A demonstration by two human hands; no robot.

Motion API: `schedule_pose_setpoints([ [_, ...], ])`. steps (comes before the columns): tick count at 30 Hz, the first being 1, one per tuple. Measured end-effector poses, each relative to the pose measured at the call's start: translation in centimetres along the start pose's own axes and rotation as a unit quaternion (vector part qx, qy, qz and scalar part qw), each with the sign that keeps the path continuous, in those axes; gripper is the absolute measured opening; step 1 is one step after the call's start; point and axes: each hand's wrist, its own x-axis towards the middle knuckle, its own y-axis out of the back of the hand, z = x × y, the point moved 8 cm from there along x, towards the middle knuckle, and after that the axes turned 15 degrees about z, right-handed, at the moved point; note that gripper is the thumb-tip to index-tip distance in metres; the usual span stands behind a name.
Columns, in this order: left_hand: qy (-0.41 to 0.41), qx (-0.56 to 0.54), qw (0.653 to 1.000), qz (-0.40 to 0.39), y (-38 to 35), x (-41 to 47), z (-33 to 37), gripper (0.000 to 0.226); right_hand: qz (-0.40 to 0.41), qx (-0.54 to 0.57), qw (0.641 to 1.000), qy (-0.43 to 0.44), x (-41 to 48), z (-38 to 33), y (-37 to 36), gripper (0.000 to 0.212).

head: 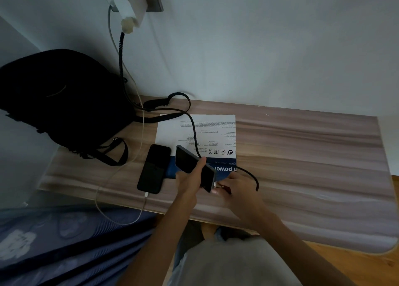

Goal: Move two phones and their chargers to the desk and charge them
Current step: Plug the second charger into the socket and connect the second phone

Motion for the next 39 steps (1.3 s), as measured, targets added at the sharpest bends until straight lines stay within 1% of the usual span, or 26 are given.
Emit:
schedule_pose_setpoints([
  [5, 0.017, -0.011, 1.000, 0.009, 0.1, -0.2, -1.0, 0.073, 0.002, 0.004, 1.000, -0.007, -0.5, 0.5, -0.8, 0.017],
  [9, 0.030, -0.005, 0.999, 0.016, 0.8, 0.1, -1.9, 0.079, -0.020, 0.004, 1.000, -0.009, -1.0, 0.9, -2.1, 0.019],
  [11, 0.027, -0.004, 1.000, 0.010, 1.0, 0.6, -2.1, 0.078, -0.028, 0.009, 0.999, -0.017, -1.2, 1.2, -2.6, 0.020],
  [13, 0.024, 0.011, 1.000, -0.004, 1.1, 0.9, -2.3, 0.077, -0.056, -0.002, 0.998, -0.015, -1.4, 1.3, -3.3, 0.025],
  [15, 0.005, 0.047, 0.999, -0.011, 1.3, 1.1, -2.5, 0.076, -0.096, -0.032, 0.995, -0.007, -1.7, 1.5, -4.1, 0.032],
  [17, -0.064, 0.100, 0.993, 0.026, 2.1, 1.6, -2.0, 0.075, -0.125, -0.024, 0.991, -0.030, -2.0, 2.1, -4.7, 0.043],
  [19, -0.144, 0.182, 0.970, 0.074, 2.7, 1.7, -1.2, 0.083, -0.141, -0.019, 0.988, -0.055, -2.2, 2.9, -4.9, 0.051],
  [21, -0.205, 0.280, 0.931, 0.111, 3.2, 1.8, -0.4, 0.095, -0.157, -0.051, 0.984, -0.064, -2.2, 3.6, -5.2, 0.051],
  [23, -0.237, 0.335, 0.903, 0.125, 3.4, 2.2, 0.0, 0.100, -0.166, -0.081, 0.981, -0.063, -2.0, 4.3, -5.4, 0.048],
  [25, -0.262, 0.376, 0.879, 0.132, 3.5, 2.6, 0.2, 0.098, -0.157, -0.098, 0.981, -0.058, -1.8, 4.8, -5.4, 0.045],
  [28, -0.290, 0.409, 0.854, 0.140, 3.4, 2.9, 0.3, 0.093, -0.126, -0.114, 0.983, -0.063, -1.5, 5.3, -5.2, 0.042],
  [31, -0.315, 0.431, 0.834, 0.141, 3.1, 3.1, 0.5, 0.087, -0.108, -0.146, 0.979, -0.095, -1.5, 6.0, -4.8, 0.042],
  [34, -0.334, 0.457, 0.813, 0.140, 2.9, 3.4, 0.8, 0.089, -0.119, -0.207, 0.963, -0.123, -2.1, 7.2, -4.4, 0.040],
  [37, -0.350, 0.479, 0.793, 0.138, 2.9, 3.9, 1.0, 0.091, -0.139, -0.280, 0.946, -0.087, -2.5, 7.8, -4.2, 0.036],
  [39, -0.358, 0.485, 0.787, 0.131, 2.9, 4.2, 0.8, 0.092, -0.137, -0.301, 0.941, -0.069, -2.5, 7.9, -4.2, 0.037],
])
